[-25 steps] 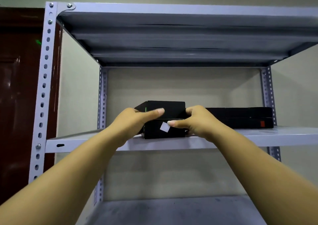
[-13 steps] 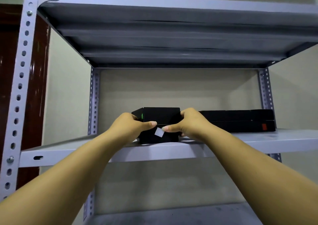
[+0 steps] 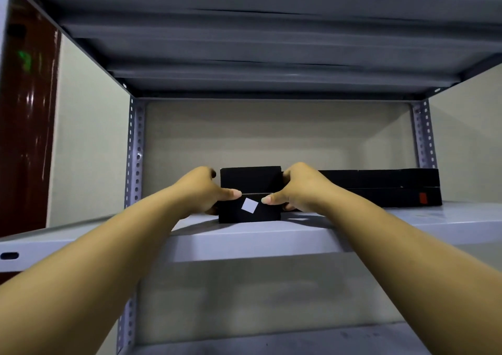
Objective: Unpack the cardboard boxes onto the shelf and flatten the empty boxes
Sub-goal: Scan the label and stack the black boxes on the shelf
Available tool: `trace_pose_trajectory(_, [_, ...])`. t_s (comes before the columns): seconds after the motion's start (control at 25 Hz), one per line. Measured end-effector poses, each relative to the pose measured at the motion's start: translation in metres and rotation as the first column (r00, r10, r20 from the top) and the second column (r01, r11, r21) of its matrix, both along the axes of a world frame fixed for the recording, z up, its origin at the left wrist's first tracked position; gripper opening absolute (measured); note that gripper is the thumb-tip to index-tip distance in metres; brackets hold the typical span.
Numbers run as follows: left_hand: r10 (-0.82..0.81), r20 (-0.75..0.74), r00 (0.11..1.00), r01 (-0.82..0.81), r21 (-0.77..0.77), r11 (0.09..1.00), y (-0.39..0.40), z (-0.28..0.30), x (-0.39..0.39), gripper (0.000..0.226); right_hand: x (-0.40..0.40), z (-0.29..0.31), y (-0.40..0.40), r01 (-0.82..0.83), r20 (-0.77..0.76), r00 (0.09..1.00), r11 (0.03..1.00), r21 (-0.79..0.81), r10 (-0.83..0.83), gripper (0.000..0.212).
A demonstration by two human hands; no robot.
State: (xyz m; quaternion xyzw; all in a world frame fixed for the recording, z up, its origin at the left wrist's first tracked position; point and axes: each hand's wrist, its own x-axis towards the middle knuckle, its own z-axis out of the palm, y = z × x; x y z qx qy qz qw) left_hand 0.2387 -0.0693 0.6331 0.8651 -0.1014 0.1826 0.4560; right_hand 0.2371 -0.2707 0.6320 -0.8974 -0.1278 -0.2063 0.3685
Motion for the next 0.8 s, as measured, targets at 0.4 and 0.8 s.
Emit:
trace_pose_trajectory(0.4, [-0.027,0.003,1.0,0.026,0.11,0.994,-0.013,0.0,0.0,0.054,-0.003,0.0,-0.023,-0.039,-0.008,0.999,0.998,0.049,0.04,0.047])
trace_pose_trajectory(0.8, [-0.173,0.571,0.802,-0.31,0.647,0.697,0.017,-0.008,-0.033,0.038,-0.017,-0.005,-0.06,0.068,0.529,0.821,0.882,-0.466,0.217,0.035])
